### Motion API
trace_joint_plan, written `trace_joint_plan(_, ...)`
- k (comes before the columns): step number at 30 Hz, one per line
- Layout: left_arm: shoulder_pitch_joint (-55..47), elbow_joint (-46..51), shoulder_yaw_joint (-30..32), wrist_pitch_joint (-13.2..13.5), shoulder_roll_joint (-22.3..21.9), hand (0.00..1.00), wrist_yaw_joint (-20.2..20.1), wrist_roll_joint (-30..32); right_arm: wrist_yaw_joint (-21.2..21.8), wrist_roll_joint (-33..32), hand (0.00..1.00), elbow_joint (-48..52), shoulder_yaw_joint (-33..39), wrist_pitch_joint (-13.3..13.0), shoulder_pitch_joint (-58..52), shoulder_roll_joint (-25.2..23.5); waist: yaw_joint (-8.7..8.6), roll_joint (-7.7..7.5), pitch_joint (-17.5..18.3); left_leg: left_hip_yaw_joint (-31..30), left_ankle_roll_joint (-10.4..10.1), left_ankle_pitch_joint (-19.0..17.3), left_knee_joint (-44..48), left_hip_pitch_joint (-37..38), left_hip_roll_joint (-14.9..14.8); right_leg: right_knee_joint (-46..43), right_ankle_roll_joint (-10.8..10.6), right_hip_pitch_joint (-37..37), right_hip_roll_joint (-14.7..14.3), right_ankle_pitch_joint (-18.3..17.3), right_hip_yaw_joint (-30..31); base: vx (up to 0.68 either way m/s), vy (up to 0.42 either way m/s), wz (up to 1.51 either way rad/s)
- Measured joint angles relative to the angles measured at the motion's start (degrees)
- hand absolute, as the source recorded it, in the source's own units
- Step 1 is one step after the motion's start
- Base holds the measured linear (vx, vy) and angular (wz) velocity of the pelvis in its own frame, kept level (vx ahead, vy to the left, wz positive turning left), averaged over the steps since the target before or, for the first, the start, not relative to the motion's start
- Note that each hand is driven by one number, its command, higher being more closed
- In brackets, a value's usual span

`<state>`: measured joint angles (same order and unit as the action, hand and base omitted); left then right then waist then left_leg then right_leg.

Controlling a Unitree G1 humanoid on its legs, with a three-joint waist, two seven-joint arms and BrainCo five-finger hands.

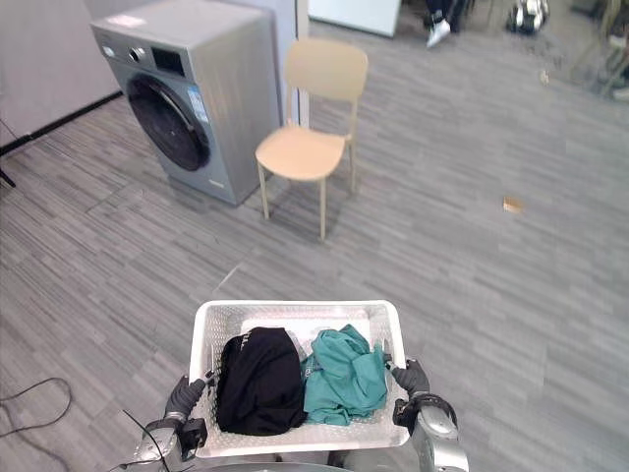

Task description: Pick up the laundry basket with both hands and put the clothes into the washing machine.

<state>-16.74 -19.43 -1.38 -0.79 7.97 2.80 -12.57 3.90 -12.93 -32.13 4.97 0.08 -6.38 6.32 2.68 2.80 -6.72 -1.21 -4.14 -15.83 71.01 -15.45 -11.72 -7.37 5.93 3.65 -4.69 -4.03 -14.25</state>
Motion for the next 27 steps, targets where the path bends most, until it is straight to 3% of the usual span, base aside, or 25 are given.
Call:
trace_joint_plan(3, 1.46, 1.25, 1.26, 0.07, 0.09, 1.0, -0.27, 0.23, 0.0, -0.77, 1.0, -0.74, -0.1, -1.0, 2.13, -0.13, 0.65, -1.1, -0.53, 4.21, 1.28, -0.79, -8.45, -7.68, -3.55, 4.05, -0.04, 3.33, 1.34, 0.0, 0.26, 0.44, -0.009, 0.04)
trace_joint_plan(5, 2.91, 0.96, 2.19, 0.13, 0.68, 1.0, -0.32, 0.72, -0.05, -1.93, 1.0, -1.24, -0.55, -1.08, 3.51, -0.52, 1.42, -2.65, -1.7, 4.09, -0.12, 0.0, -26.98, -8.92, -4.04, 4.74, -3.48, 6.01, 4.35, -2.08, 0.93, 0.32, 0.13, -0.14)
trace_joint_plan(6, 2.88, 0.6, 2.18, 0.09, 0.33, 1.0, -0.39, 0.78, -0.02, -2.1, 1.0, -1.94, -0.65, -1.15, 3.71, -0.17, 1.37, -2.87, -1.7, 2.68, -4.19, 2.51, -42.65, -7.75, -3.92, 4.93, -4.98, 7.26, 5.48, -3.03, 0.8, 0.39, 0.234, -0.09)
trace_joint_plan(8, 2.49, -1.07, 2.03, 0.11, -1.16, 1.0, -0.56, 1.14, 0.19, -2.14, 1.0, -3.35, -0.69, -1.34, 3.63, 1.3, 1.34, -0.71, -0.72, -0.66, -5.38, 8.21, -58.81, -6.2, -3.79, 5.19, -9.87, 9.71, 6.46, -6.51, 0.89, 0.43, 0.352, -0.11)
trace_joint_plan(9, 2.66, -1.77, 2.02, 0.11, -1.77, 1.0, -0.56, 1.8, 0.14, -2.22, 1.0, -3.78, -0.59, -1.36, 3.51, 1.69, 1.39, 0.33, -0.1, -0.65, -4.82, 9.77, -59.02, -6.35, -3.7, 4.71, -10.79, 10.39, 6.63, -7.53, 0.96, 0.41, 0.44, -0.23)
trace_joint_plan(10, 2.79, -2.08, 1.97, 0.12, -2.21, 1.0, -0.52, 2.2, 0.03, -2.21, 1.0, -4.65, -0.49, -1.47, 3.7, 1.41, 1.75, 0.75, 0.89, -1.56, -4.5, 17.85, -56.03, -6.86, -2.41, 1.25, -12.79, 10.31, 8.34, -10.39, 2.28, 0.41, 0.453, -0.37)
trace_joint_plan(11, 2.91, -2.27, 1.97, 0.21, -0.83, 1.0, -0.38, 2.18, 0.08, -2.22, 1.0, -4.9, -0.51, -1.42, 3.89, 0.75, 1.84, -1.34, 1.18, -1.56, -3.96, 19.92, -51.32, -7.39, 0.34, -5.69, -14.45, 8.69, 11.67, -12.85, 3.82, 0.41, 0.445, -0.33)
trace_joint_plan(12, 3.49, -2.63, 1.95, 0.16, -0.19, 1.0, -0.37, 2.19, 0.0, -2.22, 1.0, -4.93, -0.48, -1.42, 3.9, 0.12, 1.42, -2.57, 1.26, -1.13, -3.35, 18.53, -49.66, -7.6, 1.76, -9.95, -14.62, 7.14, 13.54, -12.97, 3.99, 0.4, 0.396, 0.03)
trace_joint_plan(13, 4.55, -3.25, 1.51, 0.04, 0.91, 1.0, -0.42, 2.19, -0.13, -2.23, 1.0, -5.05, -0.13, -1.51, 3.7, -0.91, 1.09, -4.5, 1.16, -0.86, -1.8, 16.33, -47.6, -7.26, 4.16, -19.98, -12.45, 3.12, 16.62, -11.57, 4.99, 0.42, 0.369, 0.33)
trace_joint_plan(14, 4.55, -3.27, 1.38, 0.01, 1.66, 1.0, -0.49, 2.18, -0.18, -2.22, 1.0, -5.38, 0.07, -1.39, 3.49, -1.57, 1.13, -6.08, 1.04, 0.07, -0.27, 14.2, -45.95, -6.02, 5.94, -29.94, -8.69, -1.15, 19.32, -6.85, 6.33, 0.41, 0.353, 0.33)
trace_joint_plan(15, 4.11, -3.29, 1.38, 0.01, 1.77, 1.0, -0.49, 2.18, -0.17, -2.22, 1.0, -5.62, 0.03, -1.17, 3.42, -1.62, 1.15, -6.23, 0.98, 0.36, 0.47, 13.03, -45.46, -5.16, 6.61, -34.24, -7.01, -2.9, 20.19, -2.73, 6.85, 0.4, 0.332, 0.27)
trace_joint_plan(16, 3.9, -3.27, 1.26, 0.01, 1.78, 1.0, -0.5, 2.19, -0.1, -2.22, 1.0, -5.99, 0.0, -1.19, 3.09, -1.5, 1.07, -5.13, 0.26, 0.74, 1.66, 11.46, -44.95, -3.39, 7.07, -38.82, -5.79, -4.36, 20.9, 2.83, 7.44, 0.44, 0.384, 0.09)
trace_joint_plan(17, 3.47, -3.26, 1.87, 0.0, 2.02, 1.0, -0.21, 2.19, -0.05, -2.19, 1.0, -6.5, -0.54, -1.18, 3.53, -1.69, 1.49, -4.66, -0.56, 1.7, 3.24, 8.95, -44.93, 0.93, 7.18, -46.33, -6.81, -7.77, 20.09, 0.42, 8.6, 0.36, 0.32, 0.0)
trace_joint_plan(19, 2.31, -2.45, 2.41, 0.1, 2.78, 1.0, -0.09, 2.16, -0.01, -2.14, 1.0, -6.46, -1.15, -0.85, 3.63, -2.5, 1.48, -4.21, -0.83, 3.05, 4.94, 6.6, -46.59, 5.11, 7.22, -49.12, -7.22, -12.87, 17.49, -4.41, 7.98, 0.28, 0.229, -0.23)
trace_joint_plan(21, 1.68, -1.03, 2.52, 0.05, 3.28, 1.0, -0.14, 2.16, -0.05, -2.15, 1.0, -4.73, -1.39, -0.73, 2.67, -2.88, 1.33, -4.2, -1.77, 4.44, 5.65, 5.41, -49.14, 9.31, 7.99, -45.24, -8.28, -17.68, 15.7, -7.45, 3.74, 0.33, 0.209, -0.29)
trace_joint_plan(23, 1.51, -0.38, 2.21, 0.01, 3.26, 1.0, -0.31, 2.16, -0.21, -2.17, 1.0, -1.6, -1.35, -0.71, 0.86, -3.4, 1.01, -3.86, -2.0, 6.44, 5.94, 4.97, -52.38, 12.5, 8.33, -26.57, -8.34, -18.41, 13.7, -6.86, -3.03, 0.28, 0.092, -0.18)
trace_joint_plan(24, 1.49, 0.22, 2.19, 0.01, 3.26, 1.0, -0.4, 2.15, -0.23, -2.2, 1.0, -0.49, -1.32, -0.81, 0.28, -3.29, 0.79, -4.1, -1.89, 6.64, 5.48, 3.88, -52.71, 13.33, 8.91, -16.02, -8.65, -18.62, 12.81, -4.83, -4.42, 0.19, 0.032, -0.05)
trace_joint_plan(26, 1.41, 0.96, 2.13, -0.14, 3.21, 1.0, -0.44, 2.15, -0.32, -2.22, 1.0, -0.14, -1.21, -0.73, 0.3, -3.35, -0.27, -5.16, -1.23, 6.35, 5.09, 2.01, -52.44, 14.31, 9.47, -10.27, -8.86, -18.96, 11.81, -2.07, -1.61, 0.24, -0.016, 0.11)
trace_joint_plan(27, 1.41, 1.03, 2.13, -0.15, 3.2, 1.0, -0.42, 2.15, -0.38, -2.22, 1.0, 0.01, -1.2, -0.75, 0.21, -3.36, -0.61, -4.7, -1.3, 5.51, 4.79, 0.4, -51.45, 14.69, 9.49, -10.87, -8.55, -18.88, 11.47, -1.57, 0.27, 0.49, -0.137, 0.27)
